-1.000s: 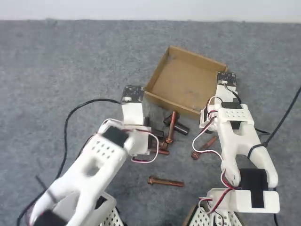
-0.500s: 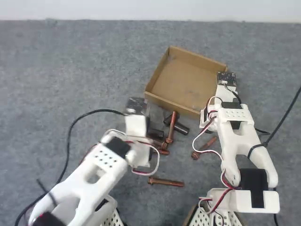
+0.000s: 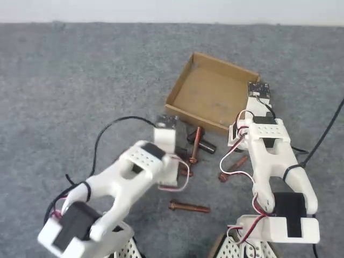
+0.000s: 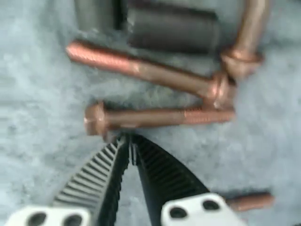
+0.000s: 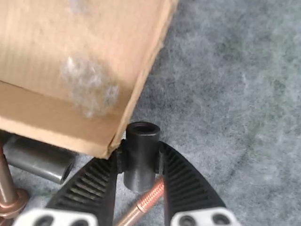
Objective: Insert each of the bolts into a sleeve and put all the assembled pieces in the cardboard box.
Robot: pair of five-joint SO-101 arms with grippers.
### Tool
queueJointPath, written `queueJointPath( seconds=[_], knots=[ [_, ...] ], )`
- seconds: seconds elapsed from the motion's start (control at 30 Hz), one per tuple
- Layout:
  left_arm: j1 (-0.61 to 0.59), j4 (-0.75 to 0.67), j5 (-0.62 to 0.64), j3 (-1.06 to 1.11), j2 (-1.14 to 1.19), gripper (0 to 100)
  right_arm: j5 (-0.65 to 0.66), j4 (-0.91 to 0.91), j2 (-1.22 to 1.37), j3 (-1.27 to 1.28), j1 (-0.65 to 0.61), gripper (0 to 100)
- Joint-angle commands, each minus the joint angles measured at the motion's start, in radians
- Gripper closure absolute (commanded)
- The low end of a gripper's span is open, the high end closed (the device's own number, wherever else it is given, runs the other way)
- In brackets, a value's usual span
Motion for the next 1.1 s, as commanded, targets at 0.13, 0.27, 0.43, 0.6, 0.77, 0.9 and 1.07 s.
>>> queueJointPath(
  seconds=[0.13,0.27,0.43,0.6,0.77,0.9,1.07],
  knots=[
    [-0.238,-0.121,0.009,-0.091,0.021,99,0.035,-0.013,-0.010,-0.032,0.010,99.0],
    [-0.255,-0.170,0.048,-0.073,0.015,99,0.048,-0.012,-0.010,-0.032,0.010,99.1],
    [-0.262,-0.153,0.120,-0.090,-0.006,99,0.048,-0.012,-0.010,-0.031,0.010,99.1],
    [-0.255,-0.063,0.173,-0.071,-0.183,99,0.048,-0.013,-0.010,-0.031,0.010,99.0],
    [-0.232,-0.064,0.210,0.013,-0.333,99,0.048,-0.015,-0.010,-0.031,0.008,99.0],
    [-0.153,-0.074,0.210,0.054,-0.347,95,0.048,-0.015,-0.010,-0.031,0.008,99.1],
    [-0.103,-0.135,0.210,0.117,-0.347,84,0.049,-0.013,-0.010,-0.031,0.008,99.1]
  ],
)
